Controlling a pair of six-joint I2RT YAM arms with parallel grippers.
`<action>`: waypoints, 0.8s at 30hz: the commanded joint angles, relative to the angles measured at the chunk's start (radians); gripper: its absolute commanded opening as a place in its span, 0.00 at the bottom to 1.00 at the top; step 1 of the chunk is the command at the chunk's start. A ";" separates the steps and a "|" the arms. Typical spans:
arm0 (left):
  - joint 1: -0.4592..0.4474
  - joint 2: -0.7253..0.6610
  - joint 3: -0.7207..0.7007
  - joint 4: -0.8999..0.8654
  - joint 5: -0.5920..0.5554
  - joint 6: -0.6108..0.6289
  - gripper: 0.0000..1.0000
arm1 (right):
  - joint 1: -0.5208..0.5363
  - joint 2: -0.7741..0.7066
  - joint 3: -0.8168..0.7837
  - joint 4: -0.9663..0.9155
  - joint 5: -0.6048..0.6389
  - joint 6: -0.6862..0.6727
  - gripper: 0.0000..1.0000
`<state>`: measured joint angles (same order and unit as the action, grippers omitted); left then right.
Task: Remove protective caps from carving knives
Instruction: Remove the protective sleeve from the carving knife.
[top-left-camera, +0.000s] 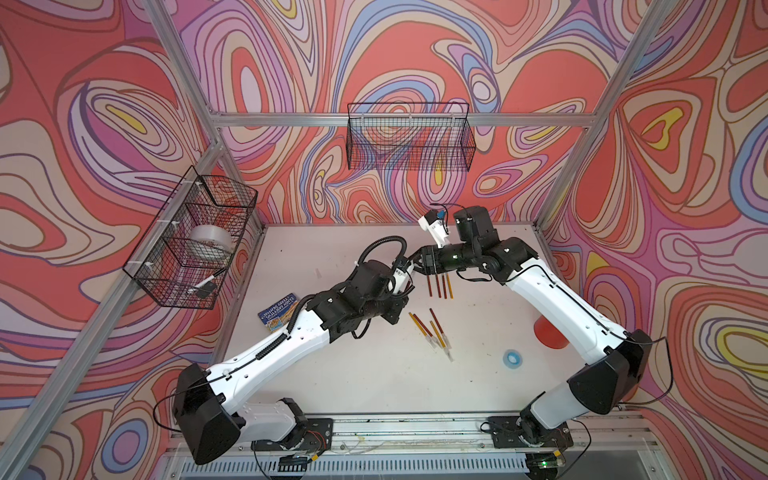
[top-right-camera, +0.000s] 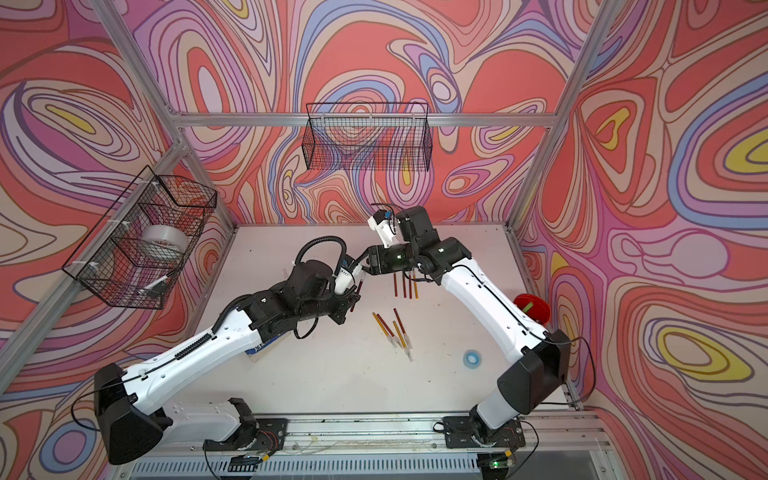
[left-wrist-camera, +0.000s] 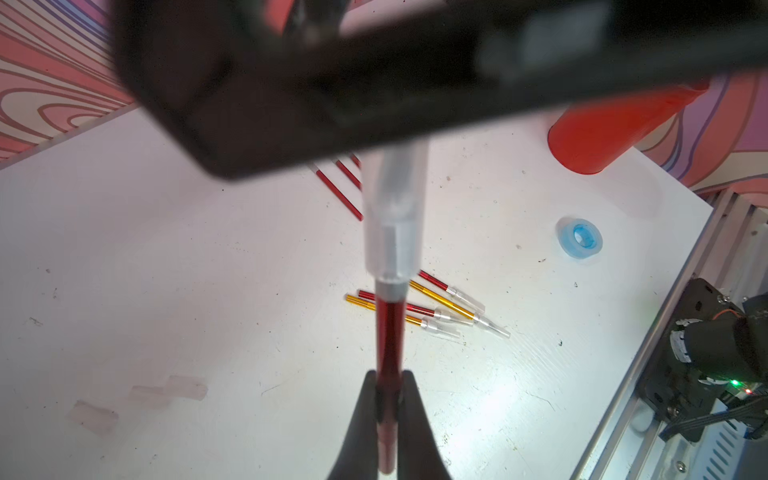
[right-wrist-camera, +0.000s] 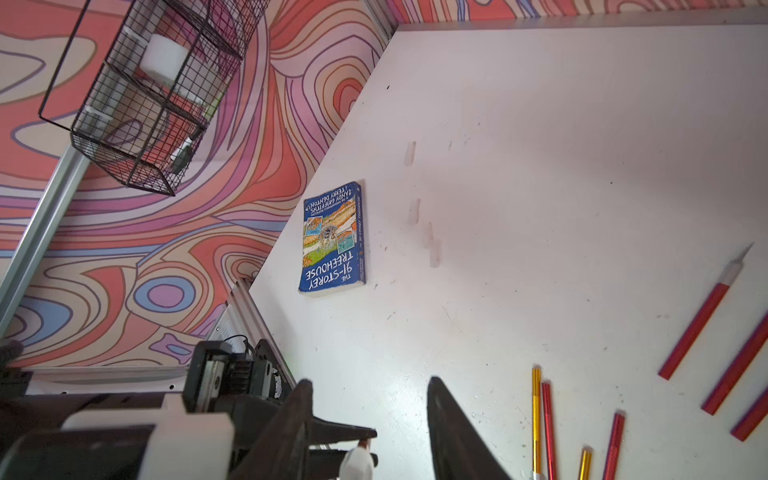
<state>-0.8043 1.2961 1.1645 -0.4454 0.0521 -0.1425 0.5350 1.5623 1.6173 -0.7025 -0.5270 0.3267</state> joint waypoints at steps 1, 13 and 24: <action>0.000 0.002 -0.001 -0.005 0.007 -0.005 0.00 | -0.006 -0.011 0.006 0.020 0.026 0.003 0.42; 0.000 0.025 0.012 -0.008 -0.015 -0.011 0.00 | -0.006 -0.053 -0.077 0.035 -0.042 0.019 0.34; -0.001 0.040 0.014 -0.011 -0.020 -0.021 0.00 | -0.006 -0.044 -0.085 0.029 -0.009 0.007 0.00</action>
<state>-0.8043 1.3296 1.1645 -0.4454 0.0437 -0.1547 0.5316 1.5257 1.5185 -0.6811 -0.5465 0.3450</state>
